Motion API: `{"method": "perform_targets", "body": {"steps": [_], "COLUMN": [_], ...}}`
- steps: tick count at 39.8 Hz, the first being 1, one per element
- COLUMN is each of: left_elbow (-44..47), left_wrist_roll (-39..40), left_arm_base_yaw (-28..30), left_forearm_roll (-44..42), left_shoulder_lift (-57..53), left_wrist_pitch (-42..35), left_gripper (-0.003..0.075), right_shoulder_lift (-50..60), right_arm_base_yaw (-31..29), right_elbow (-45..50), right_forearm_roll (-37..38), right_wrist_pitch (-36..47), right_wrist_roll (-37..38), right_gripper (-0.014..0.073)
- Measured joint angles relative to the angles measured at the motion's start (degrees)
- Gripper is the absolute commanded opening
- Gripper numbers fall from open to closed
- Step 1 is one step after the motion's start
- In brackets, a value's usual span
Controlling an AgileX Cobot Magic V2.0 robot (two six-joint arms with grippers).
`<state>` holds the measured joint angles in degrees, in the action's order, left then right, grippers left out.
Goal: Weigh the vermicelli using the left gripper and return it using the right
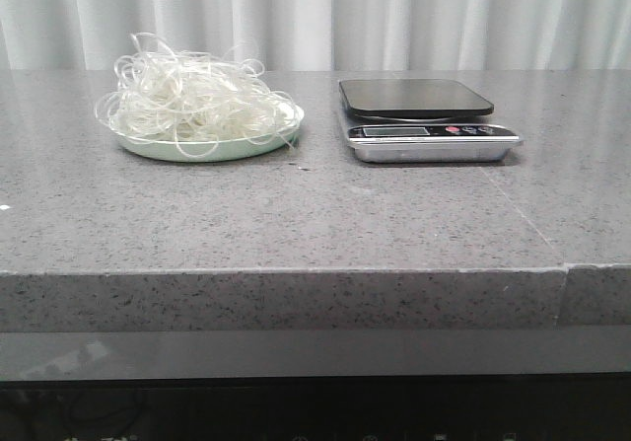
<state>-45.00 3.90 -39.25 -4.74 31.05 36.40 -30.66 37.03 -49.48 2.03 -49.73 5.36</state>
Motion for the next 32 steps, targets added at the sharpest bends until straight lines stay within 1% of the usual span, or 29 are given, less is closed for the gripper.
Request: {"method": "perform_targets", "body": {"steps": [7, 9, 13, 20, 26, 32], "left_elbow": [0.00, 0.00, 0.00, 0.00, 0.00, 0.00], "left_wrist_roll": [0.00, 0.00, 0.00, 0.00, 0.00, 0.00], "left_arm_base_yaw": [0.00, 0.00, 0.00, 0.00, 0.00, 0.00], "left_forearm_roll": [0.00, 0.00, 0.00, 0.00, 0.00, 0.00], "left_shoulder_lift": [0.00, 0.00, 0.00, 0.00, 0.00, 0.00], "left_wrist_pitch": [0.00, 0.00, 0.00, 0.00, 0.00, 0.00], "left_gripper": [0.0466, 0.0445, 0.0373, 0.0245, 0.0155, 0.0155], "right_shoulder_lift": [0.00, 0.00, 0.00, 0.00, 0.00, 0.00], "right_arm_base_yaw": [0.00, 0.00, 0.00, 0.00, 0.00, 0.00], "right_elbow": [0.00, 0.00, 0.00, 0.00, 0.00, 0.00], "right_forearm_roll": [0.09, 0.09, 0.09, 0.23, 0.23, 0.23], "right_wrist_pitch": [-0.60, -0.72, -0.72, -0.72, -0.75, -0.75], "right_wrist_roll": [0.00, 0.00, 0.00, 0.00, 0.00, 0.00], "right_gripper": [0.0444, 0.0418, 0.0329, 0.0217, 0.0171, 0.0171]}}
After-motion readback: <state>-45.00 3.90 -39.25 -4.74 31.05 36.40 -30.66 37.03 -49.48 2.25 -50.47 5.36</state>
